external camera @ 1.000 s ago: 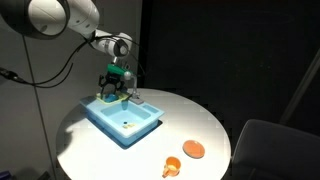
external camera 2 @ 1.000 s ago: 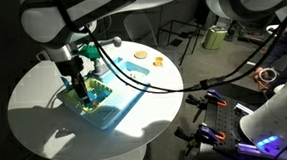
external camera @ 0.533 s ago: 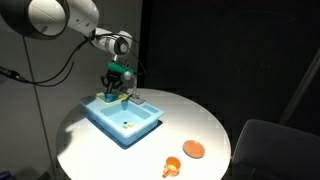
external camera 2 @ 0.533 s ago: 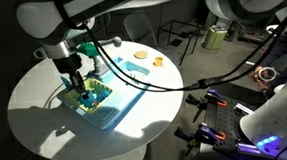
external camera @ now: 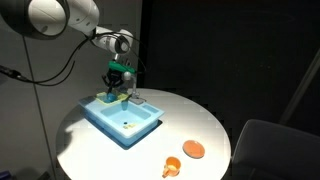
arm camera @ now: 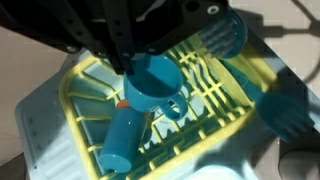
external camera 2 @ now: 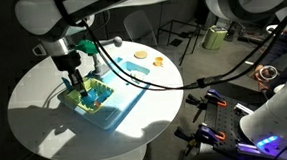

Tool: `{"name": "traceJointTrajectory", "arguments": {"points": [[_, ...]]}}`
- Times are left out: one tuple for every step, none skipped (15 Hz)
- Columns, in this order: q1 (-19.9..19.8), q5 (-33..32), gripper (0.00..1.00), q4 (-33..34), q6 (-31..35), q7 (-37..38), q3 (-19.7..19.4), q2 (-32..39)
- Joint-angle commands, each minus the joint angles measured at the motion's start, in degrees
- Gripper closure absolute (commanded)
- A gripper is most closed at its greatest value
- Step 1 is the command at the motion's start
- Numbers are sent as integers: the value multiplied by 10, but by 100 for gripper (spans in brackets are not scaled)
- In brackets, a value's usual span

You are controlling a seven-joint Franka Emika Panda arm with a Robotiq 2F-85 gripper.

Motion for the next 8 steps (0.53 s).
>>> {"name": "traceJointTrajectory", "arguments": {"points": [[8,-11,99,27,-16,-4,-6,7],[9,-11,99,27,-16,0,-6,6],[11,-10,99,28,-16,3,-5,4],[13,-9,99,29,-17,7,-5,1],[17,-11,99,29,-16,13,-6,-3],[19,-12,99,23,-11,17,-7,-9],[22,-11,99,24,-11,22,-7,-13],[25,-11,99,24,-11,25,-7,-16]]}}
